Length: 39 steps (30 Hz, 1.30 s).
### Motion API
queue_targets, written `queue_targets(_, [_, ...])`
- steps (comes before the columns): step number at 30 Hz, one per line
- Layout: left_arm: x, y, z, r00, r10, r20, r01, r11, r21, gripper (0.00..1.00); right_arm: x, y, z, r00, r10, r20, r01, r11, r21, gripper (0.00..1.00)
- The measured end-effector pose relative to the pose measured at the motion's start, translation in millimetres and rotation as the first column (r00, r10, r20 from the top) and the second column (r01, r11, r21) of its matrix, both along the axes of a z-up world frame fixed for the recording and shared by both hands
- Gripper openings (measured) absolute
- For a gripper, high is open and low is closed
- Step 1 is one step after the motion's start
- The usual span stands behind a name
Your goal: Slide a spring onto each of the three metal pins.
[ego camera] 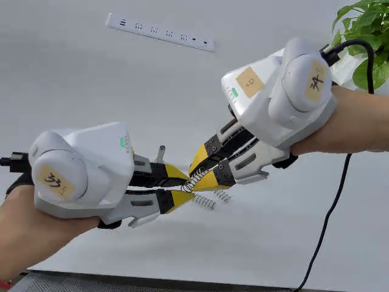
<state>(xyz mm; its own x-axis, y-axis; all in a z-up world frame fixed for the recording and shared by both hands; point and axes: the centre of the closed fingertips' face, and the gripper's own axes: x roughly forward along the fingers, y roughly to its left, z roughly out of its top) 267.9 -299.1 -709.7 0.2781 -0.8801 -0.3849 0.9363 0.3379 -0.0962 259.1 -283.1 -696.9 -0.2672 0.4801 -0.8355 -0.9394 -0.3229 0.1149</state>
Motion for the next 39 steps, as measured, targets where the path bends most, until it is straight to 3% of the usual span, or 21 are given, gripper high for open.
queue_targets(8, [1.7,13.8,-5.1,0.999,0.034,0.006,-0.034,0.999,0.01,0.16,7.3,5.0,4.0,1.0,-0.024,0.004,0.024,1.0,0.015,0.07])
queue_targets(15, [3.8,36.0,-14.9,0.996,0.086,-0.003,-0.086,0.996,0.032,0.27,18.9,9.4,7.6,0.998,-0.063,0.029,0.062,0.998,0.022,0.07])
queue_targets(17, [5.7,42.5,-17.4,0.995,0.103,0.01,-0.103,0.994,0.044,0.32,24.0,10.0,6.4,0.996,-0.075,0.049,0.074,0.997,0.014,0.07])
queue_targets(29, [12.5,68.4,-27.3,0.987,0.162,0.017,-0.163,0.984,0.07,0.48,54.8,21.2,2.3,0.984,-0.126,0.122,0.129,0.992,-0.018,0.07])
queue_targets(39, [14.0,75.3,-35.9,0.984,0.176,0.01,-0.176,0.981,0.079,0.62,76.1,27.9,-12.5,0.976,-0.095,0.197,0.114,0.99,-0.087,0.07])
